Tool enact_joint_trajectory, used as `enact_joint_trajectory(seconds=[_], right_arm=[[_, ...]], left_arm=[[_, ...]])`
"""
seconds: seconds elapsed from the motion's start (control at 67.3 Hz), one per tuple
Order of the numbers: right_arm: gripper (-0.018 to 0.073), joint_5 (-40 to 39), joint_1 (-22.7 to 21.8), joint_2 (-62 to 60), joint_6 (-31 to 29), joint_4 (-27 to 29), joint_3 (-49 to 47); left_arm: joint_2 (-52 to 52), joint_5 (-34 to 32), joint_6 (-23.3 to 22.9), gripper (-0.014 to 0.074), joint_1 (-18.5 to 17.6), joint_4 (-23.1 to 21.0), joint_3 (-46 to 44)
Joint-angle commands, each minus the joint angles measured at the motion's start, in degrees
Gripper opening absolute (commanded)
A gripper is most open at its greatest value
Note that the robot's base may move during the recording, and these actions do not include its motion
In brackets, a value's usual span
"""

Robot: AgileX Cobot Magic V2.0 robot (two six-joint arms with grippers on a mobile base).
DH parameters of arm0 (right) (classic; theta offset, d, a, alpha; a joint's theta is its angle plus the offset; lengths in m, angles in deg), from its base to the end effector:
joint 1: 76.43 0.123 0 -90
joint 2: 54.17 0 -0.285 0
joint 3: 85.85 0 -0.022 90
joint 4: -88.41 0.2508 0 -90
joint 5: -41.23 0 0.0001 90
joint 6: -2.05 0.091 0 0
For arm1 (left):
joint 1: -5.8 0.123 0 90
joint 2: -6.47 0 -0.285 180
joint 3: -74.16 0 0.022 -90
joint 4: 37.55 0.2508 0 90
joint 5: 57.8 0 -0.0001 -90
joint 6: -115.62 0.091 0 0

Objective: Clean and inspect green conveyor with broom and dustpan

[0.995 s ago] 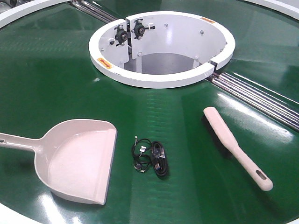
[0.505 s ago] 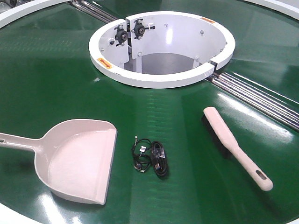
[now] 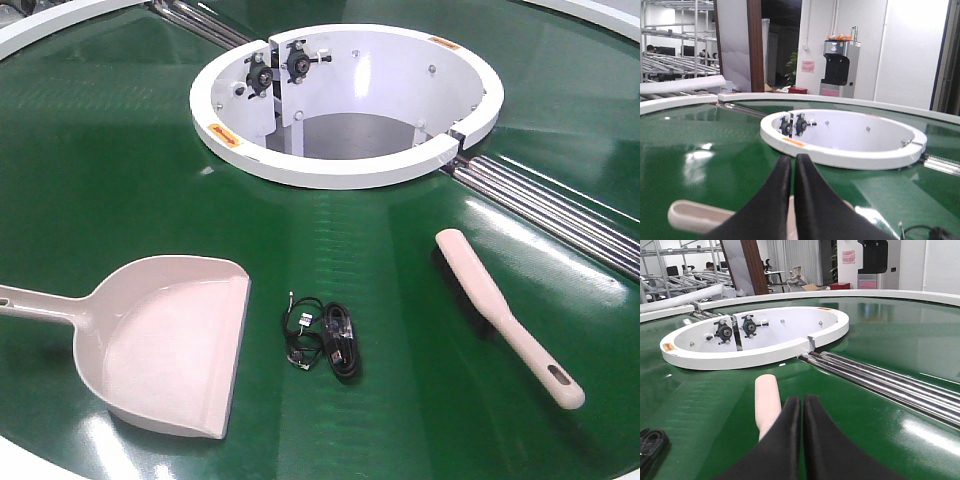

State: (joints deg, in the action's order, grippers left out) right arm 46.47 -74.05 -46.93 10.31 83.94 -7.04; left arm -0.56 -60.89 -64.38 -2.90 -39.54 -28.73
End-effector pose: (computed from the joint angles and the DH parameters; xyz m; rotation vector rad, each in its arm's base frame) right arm 0.0569 0.0017 0.1960 0.0254 1.5934 0.0785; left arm 0.0537 -0.0080 0.2194 0.0814 1.4140 -0.1530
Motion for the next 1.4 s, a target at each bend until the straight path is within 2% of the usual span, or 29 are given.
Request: enact_joint_trajectory(seconds=[0.0,0.223,0.416,0.638,0.832,0.98,1.203,1.262,1.381], right_arm=[[-0.0010,-4.35,-0.04,-1.09,0.03,-0.80,1.21],[-0.0010,-4.35,-0.04,-1.09,0.03,-0.80,1.21],[-0.0010,-4.35,-0.04,-1.09,0.03,-0.80,1.21],[-0.0010,-4.35,-0.04,-1.09,0.03,-0.80,1.21],[-0.0010,-4.35,-0.04,-1.09,0.03,-0.80,1.21],[-0.0010,-4.35,-0.04,-1.09,0.03,-0.80,1.21],[-0.0010,-4.35,-0.04,-1.09,0.03,-0.80,1.21],[-0.0010,-4.35,-0.04,-1.09,0.03,-0.80,1.21],[-0.0010,-4.35,-0.04,-1.09,0.03,-0.80,1.21]], left_arm=[[-1.97,-1.60,0.46,-0.0008,-0.27,-0.07,-7.15],[-16.49,11.72,0.97,-0.0006,-0.27,0.28,-23.74],[-31.05,23.06,0.71,-0.0006,-0.27,-1.82,-31.38],[-38.94,23.98,0.76,-0.0006,-0.27,-1.62,-31.59],[-40.09,25.59,1.06,0.0020,-0.27,-1.67,-31.83],[-39.78,25.17,3.50,0.0116,-0.27,-1.67,-32.53],[-39.78,25.06,3.50,0.0395,-0.27,-1.67,-32.52],[-39.78,24.93,3.44,0.0445,-0.27,-1.67,-32.52],[-39.78,23.93,2.84,0.0477,-0.27,-1.73,-32.52]])
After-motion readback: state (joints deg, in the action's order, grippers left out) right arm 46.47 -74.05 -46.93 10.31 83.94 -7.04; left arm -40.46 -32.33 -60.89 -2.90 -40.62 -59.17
